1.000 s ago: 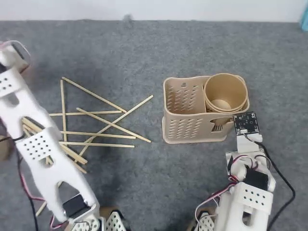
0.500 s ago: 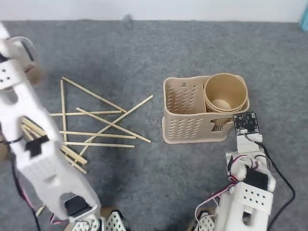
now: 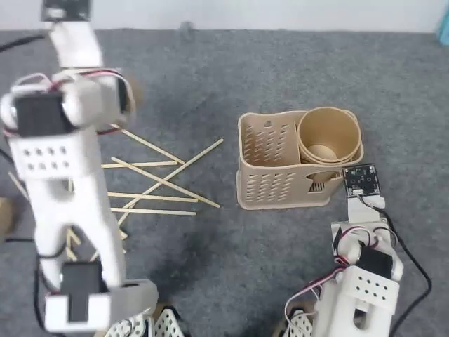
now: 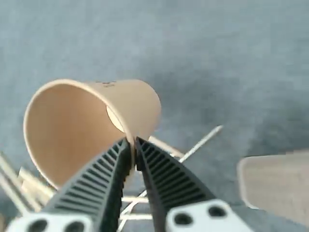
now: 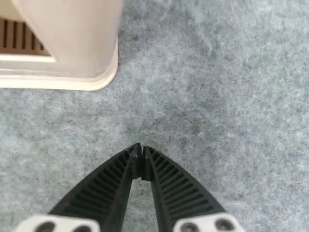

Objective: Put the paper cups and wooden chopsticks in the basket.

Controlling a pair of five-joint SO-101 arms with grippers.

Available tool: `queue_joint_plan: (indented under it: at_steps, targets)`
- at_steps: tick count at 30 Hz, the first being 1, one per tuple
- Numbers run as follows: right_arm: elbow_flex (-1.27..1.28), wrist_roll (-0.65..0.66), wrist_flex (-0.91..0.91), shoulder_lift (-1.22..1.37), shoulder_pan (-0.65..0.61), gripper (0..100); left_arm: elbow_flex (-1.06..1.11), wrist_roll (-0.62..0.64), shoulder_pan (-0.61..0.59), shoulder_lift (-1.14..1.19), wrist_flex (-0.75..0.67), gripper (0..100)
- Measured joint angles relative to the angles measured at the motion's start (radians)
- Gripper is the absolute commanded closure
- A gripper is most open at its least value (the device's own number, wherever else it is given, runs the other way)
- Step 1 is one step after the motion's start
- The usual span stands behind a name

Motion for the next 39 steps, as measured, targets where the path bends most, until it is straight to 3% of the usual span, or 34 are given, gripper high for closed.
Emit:
queue_joint_plan:
  at_steps: [9,19,25,31,39]
  targets:
    - [0.000,0.000,0.000,0.000,-0.006,99.1,0.000,0.021,0.387,-0.222,0.000,98]
    - [0.000,0.000,0.000,0.000,-0.006,99.1,-0.150,0.057,0.802,-0.230,-0.057,98]
    - [0.000,0.008,0.000,0.000,-0.006,99.1,-0.164,0.054,0.893,-0.087,-0.084,99]
    - [0.000,0.021,0.000,0.000,-0.006,99.1,-0.164,-0.034,0.965,0.009,-0.084,99]
    - [0.000,0.021,0.000,0.000,-0.006,99.1,-0.164,-0.046,0.936,0.110,-0.132,99]
